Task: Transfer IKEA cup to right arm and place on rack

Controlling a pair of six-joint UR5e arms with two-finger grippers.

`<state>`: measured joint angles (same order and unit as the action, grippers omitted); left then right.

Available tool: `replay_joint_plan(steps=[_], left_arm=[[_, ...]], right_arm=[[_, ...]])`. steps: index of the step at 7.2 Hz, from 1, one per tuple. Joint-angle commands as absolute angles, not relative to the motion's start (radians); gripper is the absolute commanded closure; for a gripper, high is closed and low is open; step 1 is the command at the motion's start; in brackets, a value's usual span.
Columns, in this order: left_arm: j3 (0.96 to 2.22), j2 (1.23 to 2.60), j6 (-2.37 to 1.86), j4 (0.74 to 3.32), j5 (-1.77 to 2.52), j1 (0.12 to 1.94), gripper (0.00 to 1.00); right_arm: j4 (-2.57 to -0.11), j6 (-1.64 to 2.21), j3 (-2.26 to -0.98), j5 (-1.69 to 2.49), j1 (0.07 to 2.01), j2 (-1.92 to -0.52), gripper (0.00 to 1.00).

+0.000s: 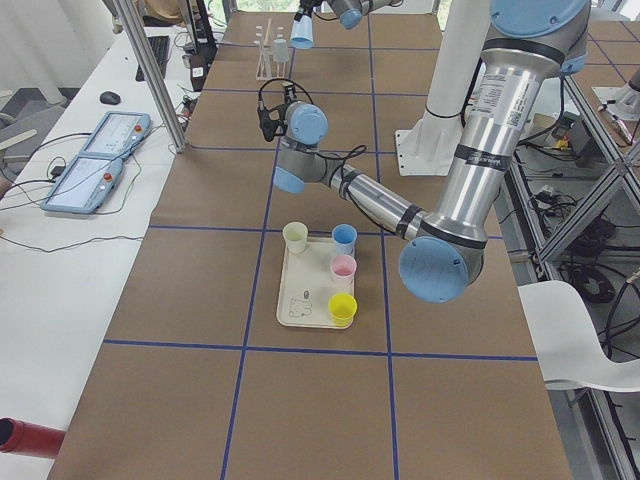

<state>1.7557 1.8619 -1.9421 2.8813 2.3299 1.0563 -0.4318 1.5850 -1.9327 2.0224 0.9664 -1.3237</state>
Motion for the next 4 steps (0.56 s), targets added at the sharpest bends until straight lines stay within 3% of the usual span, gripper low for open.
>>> replay_joint_plan(steps=[1, 4], left_arm=[[1.759, 1.861, -1.637, 2.577, 2.42, 1.143, 0.0], [1.764, 1.856, -1.393, 2.332, 2.419, 1.163, 0.0]], right_arm=[[-0.742, 1.245, -1.928, 2.238, 1.166, -1.345, 0.76], [-1.172, 0.653, -1.898, 2.327, 1.349, -1.35, 0.76]])
